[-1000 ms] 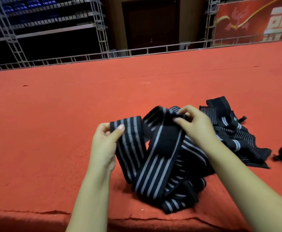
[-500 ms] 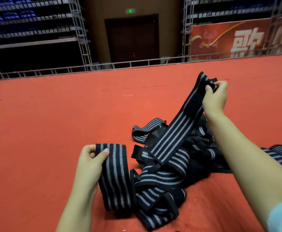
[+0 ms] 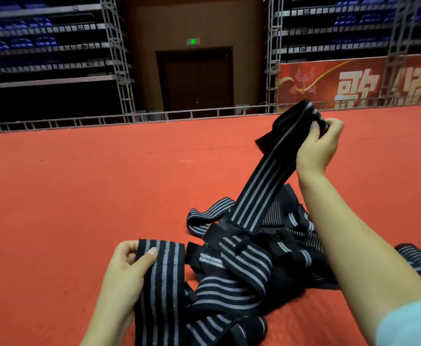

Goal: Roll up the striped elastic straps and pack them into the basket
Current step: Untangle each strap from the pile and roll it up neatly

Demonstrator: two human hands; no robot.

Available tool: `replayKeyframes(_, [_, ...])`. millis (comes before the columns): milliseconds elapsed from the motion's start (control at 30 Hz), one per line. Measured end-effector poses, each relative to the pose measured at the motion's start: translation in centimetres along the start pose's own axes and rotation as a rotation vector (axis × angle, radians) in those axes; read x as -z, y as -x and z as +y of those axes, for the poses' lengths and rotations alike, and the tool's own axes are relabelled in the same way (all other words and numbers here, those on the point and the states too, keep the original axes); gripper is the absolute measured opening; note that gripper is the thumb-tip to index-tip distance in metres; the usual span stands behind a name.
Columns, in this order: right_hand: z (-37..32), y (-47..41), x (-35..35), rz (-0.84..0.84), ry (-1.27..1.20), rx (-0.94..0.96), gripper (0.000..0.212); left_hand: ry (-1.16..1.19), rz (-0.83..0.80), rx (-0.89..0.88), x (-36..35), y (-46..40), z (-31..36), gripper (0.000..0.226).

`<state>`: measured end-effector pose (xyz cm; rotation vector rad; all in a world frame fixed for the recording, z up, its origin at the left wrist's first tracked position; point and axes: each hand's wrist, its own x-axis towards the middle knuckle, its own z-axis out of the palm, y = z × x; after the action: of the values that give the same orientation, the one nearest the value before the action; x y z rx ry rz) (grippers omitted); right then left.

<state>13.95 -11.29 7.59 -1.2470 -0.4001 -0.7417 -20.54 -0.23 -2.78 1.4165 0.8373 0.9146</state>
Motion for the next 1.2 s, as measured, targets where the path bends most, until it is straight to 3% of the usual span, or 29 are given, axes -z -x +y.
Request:
replayKeyframes(133, [-1.6,-1.5,-0.4,0.031,-0.077,0.032,0.004,-0.007,-0.006,0.000,-0.4,0.1,0.6,0.007])
replayKeyframes(233, [-0.6,-0.9,-0.6,-0.077,-0.013,0.030,0.013,-0.014,-0.028,-0.013,-0.9,0.4,1.1,0.009])
replayKeyframes(300, [1.5,0.3,-0.4,-0.249,0.112,-0.034,0.016,-0.006,-0.039,-0.010,-1.3,0.5,1.3,0.008])
replayKeyframes(400, [5.2,3.6,0.3,-0.700,0.509,-0.169,0.020,0.006,-0.021,0.003,-1.6,0.6,0.8,0.006])
replayKeyframes(467, [6.4,6.8,1.0,-0.831,0.662,-0.150,0.021,0.002,-0.010,0.010,-1.6,0.5,0.3,0.006])
replayKeyframes(533, [6.1,9.7,1.6,-0.921,0.667,-0.112,0.023,-0.005,-0.006,0.022,-1.5,0.4,-0.1,0.007])
replayKeyframes(633, [4.4,13.1,2.1,-1.263,0.663,-0.164,0.038,-0.001,-0.019,0.051,-1.5,0.3,-0.3,0.012])
replayKeyframes(700, [3.8,14.6,2.0,-1.403,0.693,-0.175,0.051,0.016,-0.038,0.065,-1.5,0.3,-0.3,0.017])
replayKeyframes(800, [3.2,15.7,1.5,-1.460,0.728,-0.131,0.049,0.058,-0.055,0.079,-1.3,0.5,-0.1,0.032])
replayKeyframes(900, [2.4,15.5,1.0,-1.478,0.602,-0.198,0.017,0.080,-0.094,0.081,-0.8,0.4,-0.1,0.054])
replayKeyframes(967, [1.5,14.8,0.8,-1.428,0.506,-0.246,0.010,0.082,-0.104,0.069,-0.8,0.2,-0.1,0.061])
replayKeyframes(1067, [0.3,13.7,0.9,-1.321,0.388,-0.304,0.011,0.050,-0.060,0.039,-0.9,-0.2,-0.2,0.054])
replayKeyframes(1200, [0.1,13.2,1.5,-1.303,0.279,-0.468,0.014,0.053,-0.023,0.044,-1.5,-0.6,0.2,0.049])
